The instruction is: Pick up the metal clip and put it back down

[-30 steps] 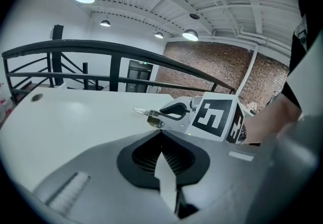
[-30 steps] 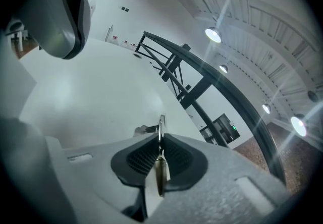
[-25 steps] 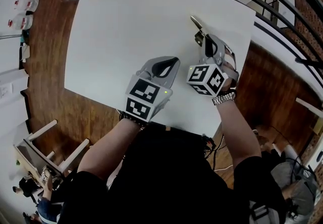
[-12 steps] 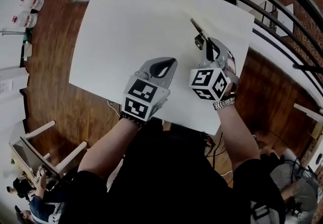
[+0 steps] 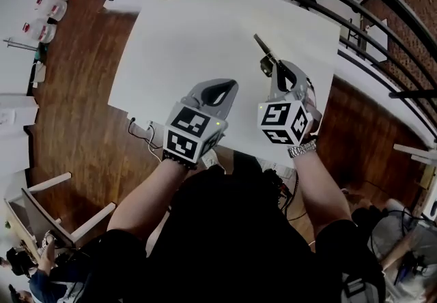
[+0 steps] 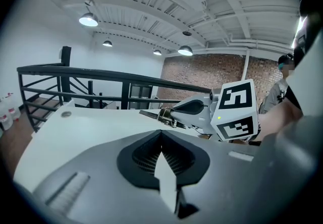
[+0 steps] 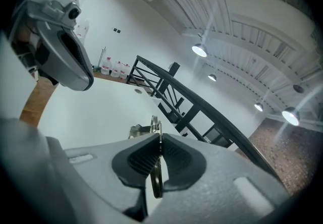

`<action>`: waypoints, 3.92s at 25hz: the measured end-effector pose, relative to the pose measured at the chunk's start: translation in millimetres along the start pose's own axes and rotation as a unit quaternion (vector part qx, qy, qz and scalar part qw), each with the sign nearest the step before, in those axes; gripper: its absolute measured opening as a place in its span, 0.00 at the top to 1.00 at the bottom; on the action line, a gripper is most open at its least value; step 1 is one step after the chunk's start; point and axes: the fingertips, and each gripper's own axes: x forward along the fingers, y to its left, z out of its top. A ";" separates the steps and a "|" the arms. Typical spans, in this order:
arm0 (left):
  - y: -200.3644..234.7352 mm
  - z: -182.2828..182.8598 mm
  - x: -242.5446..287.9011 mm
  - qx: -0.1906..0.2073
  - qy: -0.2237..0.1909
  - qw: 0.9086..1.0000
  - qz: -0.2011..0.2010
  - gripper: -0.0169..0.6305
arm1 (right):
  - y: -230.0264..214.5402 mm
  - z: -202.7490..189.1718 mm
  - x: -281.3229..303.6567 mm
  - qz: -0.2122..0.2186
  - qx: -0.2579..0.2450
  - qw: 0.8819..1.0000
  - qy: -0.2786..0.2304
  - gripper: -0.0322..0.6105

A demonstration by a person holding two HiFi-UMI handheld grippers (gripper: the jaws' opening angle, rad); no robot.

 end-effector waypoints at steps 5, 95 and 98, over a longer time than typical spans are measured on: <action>3.7 4.7 -53.9 0.000 -0.029 1.000 0.006 0.95 | 28.7 35.3 -38.6 0.001 -0.002 1.000 -0.019 0.95; 221.1 -56.4 -368.7 -0.115 -0.125 0.958 0.232 0.95 | 301.1 315.3 -51.0 0.173 -0.094 0.967 -0.164 0.95; 244.8 -55.8 -388.6 -0.107 -0.125 0.963 0.213 0.95 | 315.7 334.6 -48.3 0.154 -0.084 0.972 -0.154 0.95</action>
